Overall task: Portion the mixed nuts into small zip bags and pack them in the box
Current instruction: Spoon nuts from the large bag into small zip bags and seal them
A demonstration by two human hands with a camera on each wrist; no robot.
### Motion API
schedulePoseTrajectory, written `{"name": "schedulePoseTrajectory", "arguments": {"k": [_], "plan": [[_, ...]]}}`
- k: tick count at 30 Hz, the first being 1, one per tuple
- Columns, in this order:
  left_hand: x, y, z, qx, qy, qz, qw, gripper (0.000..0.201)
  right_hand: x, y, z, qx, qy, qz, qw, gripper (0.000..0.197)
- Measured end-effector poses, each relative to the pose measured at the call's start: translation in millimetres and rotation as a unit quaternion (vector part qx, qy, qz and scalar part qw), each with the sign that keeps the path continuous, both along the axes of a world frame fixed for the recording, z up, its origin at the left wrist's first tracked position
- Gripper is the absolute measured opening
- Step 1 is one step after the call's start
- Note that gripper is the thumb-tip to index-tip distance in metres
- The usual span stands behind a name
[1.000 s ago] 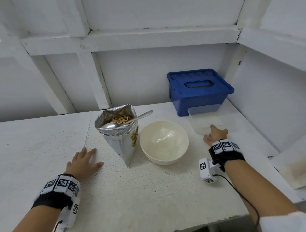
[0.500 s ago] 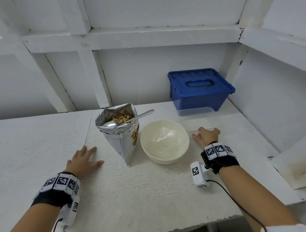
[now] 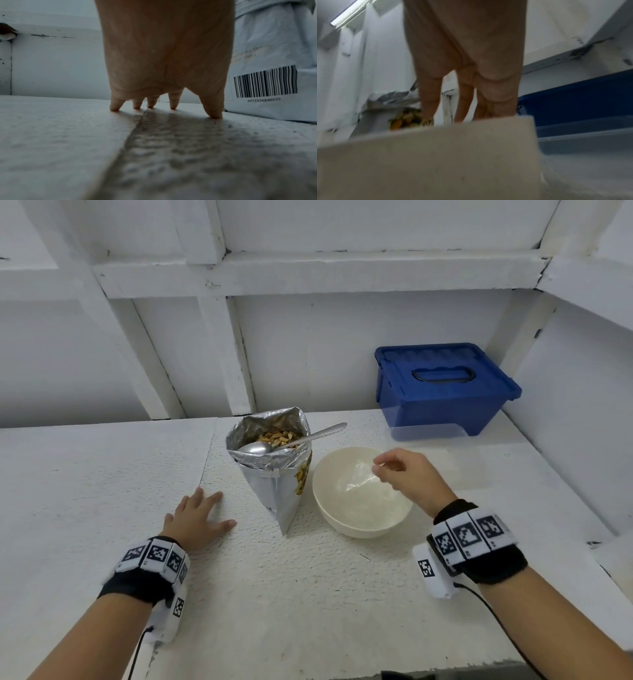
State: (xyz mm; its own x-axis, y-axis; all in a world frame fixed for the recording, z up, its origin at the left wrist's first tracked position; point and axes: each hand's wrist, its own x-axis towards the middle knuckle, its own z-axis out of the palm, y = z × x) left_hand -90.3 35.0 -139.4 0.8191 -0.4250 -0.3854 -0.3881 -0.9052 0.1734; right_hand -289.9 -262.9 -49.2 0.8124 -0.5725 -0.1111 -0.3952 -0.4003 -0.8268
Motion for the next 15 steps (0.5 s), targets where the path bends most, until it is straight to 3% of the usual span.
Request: {"name": "schedulePoseTrajectory", "arguments": {"k": [2,4,6,9,12,15], "plan": [[-1.2,-0.1,1.0,0.001,-0.001,-0.001,1.000,0.076,9.1,8.3,-5.2,-0.061,0.123,0.114,0.984,0.044],[-2.4,-0.5,2.0,-0.003,-0.004,-0.002,1.000,0.075,18.6,13.2,-16.1,-0.127,0.231,0.187,0.946,0.065],[-2.9,-0.7,2.4,-0.003,-0.005,-0.001,1.000,0.075,25.9,17.8,-26.6,-0.187,0.284,0.211,0.916,0.064],[-1.4,-0.5,1.5,0.000,0.001,0.001,1.000,0.076,30.6,18.6,-35.2,-0.199,0.270,0.171,0.926,0.016],[-0.8,-0.6,1.5,-0.002,0.006,0.003,1.000,0.076,30.4,14.5,-34.4,-0.154,0.247,0.147,0.945,0.042],[-1.0,-0.3,1.9,-0.001,0.007,0.002,1.000,0.076,27.5,11.0,-29.1,-0.125,0.247,0.147,0.949,0.045]]}}
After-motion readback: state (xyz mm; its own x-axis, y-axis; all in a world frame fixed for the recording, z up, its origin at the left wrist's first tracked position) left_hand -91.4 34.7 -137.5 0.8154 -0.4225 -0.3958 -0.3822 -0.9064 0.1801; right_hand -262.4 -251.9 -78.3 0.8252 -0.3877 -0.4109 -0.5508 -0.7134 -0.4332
